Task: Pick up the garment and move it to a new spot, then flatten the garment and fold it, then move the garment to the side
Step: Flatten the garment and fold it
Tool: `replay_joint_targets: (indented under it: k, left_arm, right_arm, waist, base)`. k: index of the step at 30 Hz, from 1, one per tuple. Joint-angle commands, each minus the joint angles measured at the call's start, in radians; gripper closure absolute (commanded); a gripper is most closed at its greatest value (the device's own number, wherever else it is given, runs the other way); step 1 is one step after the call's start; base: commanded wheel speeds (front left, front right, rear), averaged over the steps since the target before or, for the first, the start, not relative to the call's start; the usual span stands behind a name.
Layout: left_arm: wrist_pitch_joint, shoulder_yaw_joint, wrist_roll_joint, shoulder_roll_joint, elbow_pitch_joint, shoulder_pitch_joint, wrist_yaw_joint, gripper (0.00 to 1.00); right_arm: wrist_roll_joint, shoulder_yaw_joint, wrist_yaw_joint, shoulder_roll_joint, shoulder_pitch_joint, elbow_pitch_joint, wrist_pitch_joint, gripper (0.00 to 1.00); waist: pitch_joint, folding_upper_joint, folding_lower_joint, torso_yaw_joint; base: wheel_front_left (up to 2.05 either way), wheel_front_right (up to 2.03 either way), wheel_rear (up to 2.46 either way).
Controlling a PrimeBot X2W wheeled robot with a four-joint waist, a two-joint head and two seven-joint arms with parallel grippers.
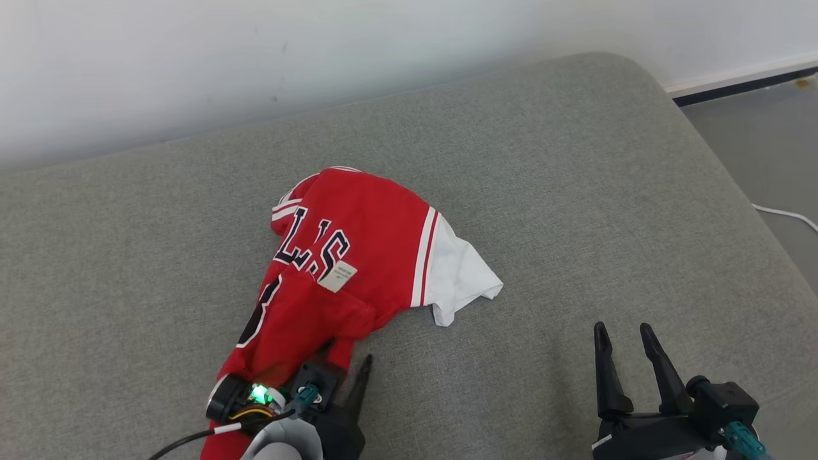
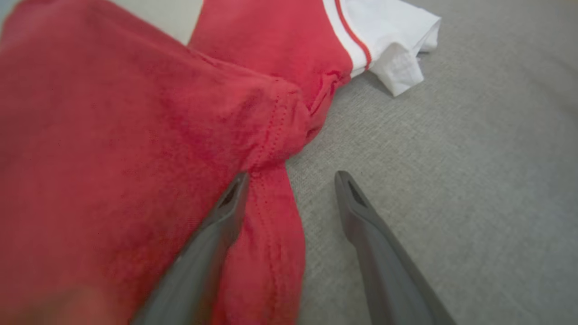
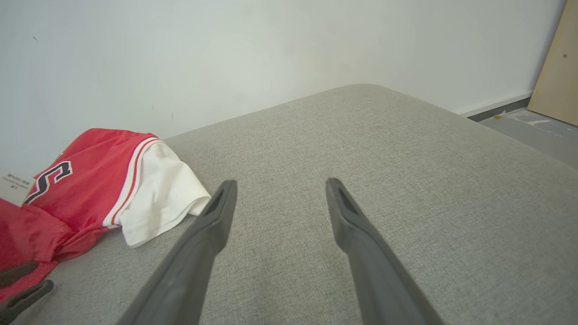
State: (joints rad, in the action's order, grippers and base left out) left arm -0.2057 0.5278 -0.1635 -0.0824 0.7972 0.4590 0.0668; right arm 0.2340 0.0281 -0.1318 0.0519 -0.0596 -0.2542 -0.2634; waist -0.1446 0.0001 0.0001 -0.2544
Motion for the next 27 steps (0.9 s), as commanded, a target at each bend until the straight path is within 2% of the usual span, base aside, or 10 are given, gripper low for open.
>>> replay_joint_targets:
  k: [1,2,7,11,14,18,23,27]
  left_arm:
    - [-0.008,0.002,0.009,-0.001,0.024,0.018,-0.012,0.67]
    - [-0.015,0.002,0.011,0.0,0.043,0.025,-0.015,1.0]
    - [-0.028,0.011,0.012,0.002,0.153,0.05,-0.019,1.0]
    - [-0.051,-0.013,-0.041,0.014,0.147,0.062,0.003,1.0]
    - [-0.059,-0.018,-0.068,0.023,0.079,0.057,0.022,1.0]
    - [-0.059,-0.028,-0.083,0.017,-0.091,0.005,0.029,1.0]
    - [-0.055,-0.036,-0.082,-0.051,-0.304,-0.103,0.019,1.0]
    - [-0.005,-0.035,-0.094,-0.115,-0.465,-0.222,0.005,1.0]
  right_arm:
    - [-0.009,0.001,0.002,-0.003,-0.007,0.0,-0.002,0.0]
    - [-0.011,0.002,0.002,-0.003,-0.008,0.001,-0.002,0.0]
    - [-0.02,0.003,0.002,-0.003,-0.007,0.001,-0.002,0.0]
    - [-0.023,0.011,0.002,-0.003,0.005,0.004,-0.002,0.0]
    - [-0.024,0.018,0.002,-0.003,0.023,0.003,-0.002,0.0]
    - [-0.022,0.026,0.002,-0.003,0.047,0.005,-0.002,0.0]
    - [-0.018,0.025,0.002,-0.003,0.071,0.004,-0.002,0.0]
    - [-0.011,0.022,0.002,-0.003,0.084,0.003,-0.002,0.0]
  waist:
    - [0.002,-0.0001,-0.0001,0.003]
    - [0.003,-0.0001,-0.0001,0.005]
    - [0.008,-0.0001,-0.0001,0.014]
    - [0.019,-0.0001,-0.0001,0.027]
    - [0.036,-0.0001,-0.0001,0.055]
    - [0.067,-0.0001,-0.0001,0.113]
    - [0.103,-0.0001,-0.0001,0.201]
    - [0.113,-0.0001,-0.0001,0.265]
  base:
    - [0.0,0.0,0.0]
    - [0.0,0.0,0.0]
    - [0.0,0.0,0.0]
    - [0.0,0.0,0.0]
    - [0.0,0.0,0.0]
    - [0.0,0.0,0.0]
    - [0.0,0.0,0.0]
    - [0.0,0.0,0.0]
